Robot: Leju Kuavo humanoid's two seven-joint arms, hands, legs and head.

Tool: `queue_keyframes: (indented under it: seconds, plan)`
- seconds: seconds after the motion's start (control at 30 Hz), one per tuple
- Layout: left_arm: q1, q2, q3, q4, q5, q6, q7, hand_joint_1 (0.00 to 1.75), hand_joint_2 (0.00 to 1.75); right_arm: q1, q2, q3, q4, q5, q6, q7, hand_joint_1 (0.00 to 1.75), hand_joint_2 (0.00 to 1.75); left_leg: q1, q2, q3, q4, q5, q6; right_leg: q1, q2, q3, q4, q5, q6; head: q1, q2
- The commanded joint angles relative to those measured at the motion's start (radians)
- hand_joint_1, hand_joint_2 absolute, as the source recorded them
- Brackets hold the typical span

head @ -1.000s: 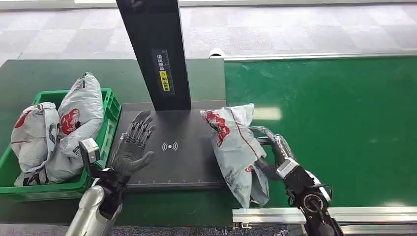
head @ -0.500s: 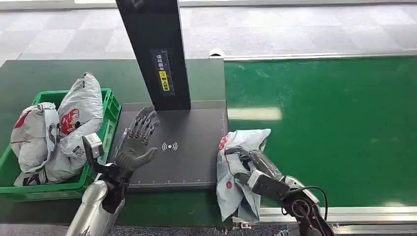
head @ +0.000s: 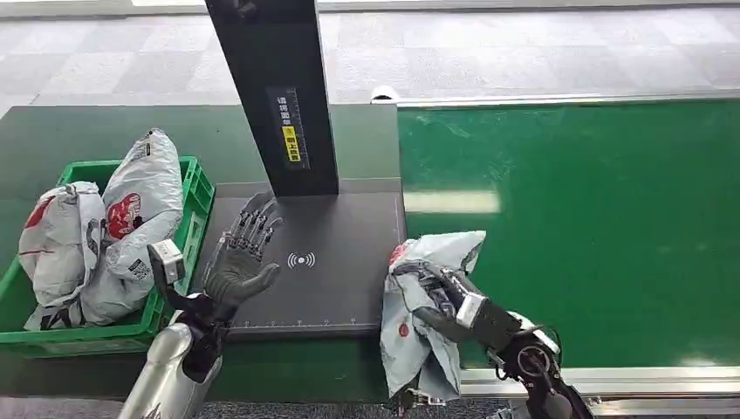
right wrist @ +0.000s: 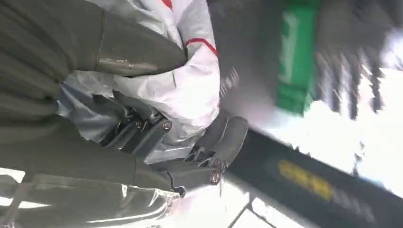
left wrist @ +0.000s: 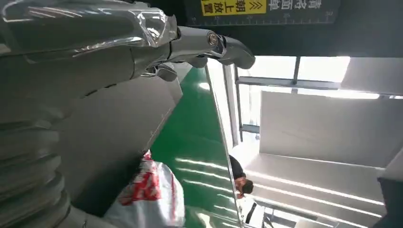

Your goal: Moved the parcel from conveyor to table for the left to box.

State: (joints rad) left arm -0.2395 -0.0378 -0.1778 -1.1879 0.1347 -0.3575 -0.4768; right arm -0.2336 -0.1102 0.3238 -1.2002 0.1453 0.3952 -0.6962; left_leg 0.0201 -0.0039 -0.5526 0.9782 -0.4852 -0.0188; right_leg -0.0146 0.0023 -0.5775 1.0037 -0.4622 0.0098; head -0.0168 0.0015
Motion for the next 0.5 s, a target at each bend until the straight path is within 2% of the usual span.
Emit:
queue_keyframes:
  seconds: [0.03, 0.07, 0.1, 0.13, 0.17, 0.23, 0.37, 0.5]
  plan:
    - [0.011, -0.001, 0.006, 0.005, -0.007, 0.004, 0.004, 0.0, 1.75, 0.002, 0.048, -0.156, -0.012, 0.061, -0.232, 0.097, 1.75, 1.75, 0.0, 0.0, 0.001, 0.0, 0.0, 0.001, 0.0, 0.0, 0.001, 0.0, 0.0, -0.001, 0.001, 0.0]
    - [0.015, -0.003, 0.008, 0.001, -0.01, 0.002, 0.005, 0.0, 1.75, -0.01, 0.036, -0.154, 0.03, 0.097, -0.269, 0.13, 0.16, 1.75, -0.001, 0.001, 0.001, -0.001, 0.0, 0.001, 0.0, 0.0, 0.001, -0.001, 0.0, -0.001, 0.0, 0.0]
    - [0.009, -0.003, 0.004, 0.007, -0.016, -0.007, 0.01, 0.0, 1.75, -0.02, 0.019, -0.133, 0.078, 0.19, -0.331, 0.207, 0.0, 1.75, -0.001, 0.0, 0.001, 0.0, 0.0, 0.001, 0.0, 0.0, 0.001, 0.0, 0.0, 0.0, 0.001, 0.0]
    - [0.005, -0.005, 0.004, 0.015, -0.018, -0.007, 0.01, 0.0, 1.75, -0.024, 0.019, -0.133, 0.104, 0.2, -0.34, 0.206, 0.0, 1.75, -0.001, 0.0, 0.001, -0.001, 0.0, 0.001, 0.0, 0.0, 0.001, -0.001, 0.0, -0.001, 0.0, 0.0]
    - [-0.008, -0.007, 0.001, 0.029, -0.021, -0.01, 0.011, 0.0, 1.75, -0.034, 0.014, -0.113, 0.165, 0.277, -0.397, 0.253, 0.0, 1.75, 0.0, 0.001, 0.001, -0.001, 0.0, 0.001, 0.0, 0.0, 0.001, -0.001, 0.0, 0.0, 0.0, 0.0]
    - [-0.015, -0.01, 0.0, 0.039, -0.023, -0.009, 0.011, 0.0, 1.75, -0.037, 0.02, -0.109, 0.188, 0.285, -0.407, 0.25, 0.0, 1.75, 0.0, -0.001, 0.001, -0.001, 0.0, 0.001, 0.0, -0.001, 0.002, -0.001, 0.0, 0.0, 0.001, 0.0]
    - [-0.02, -0.015, 0.004, 0.047, -0.028, -0.002, 0.011, 0.0, 1.75, -0.074, 0.031, -0.033, 0.266, 0.481, -0.485, 0.362, 0.0, 1.75, 0.0, 0.002, 0.002, -0.001, 0.0, 0.001, 0.0, 0.001, 0.002, -0.001, 0.001, -0.001, 0.0, 0.0]
    - [-0.007, -0.027, 0.013, 0.022, -0.038, -0.005, 0.027, 0.0, 1.75, -0.098, 0.034, -0.026, 0.318, 0.565, -0.5, 0.447, 0.0, 1.75, 0.0, 0.002, 0.002, -0.001, 0.0, 0.001, 0.0, 0.001, 0.002, -0.001, 0.001, -0.001, 0.0, 0.0]
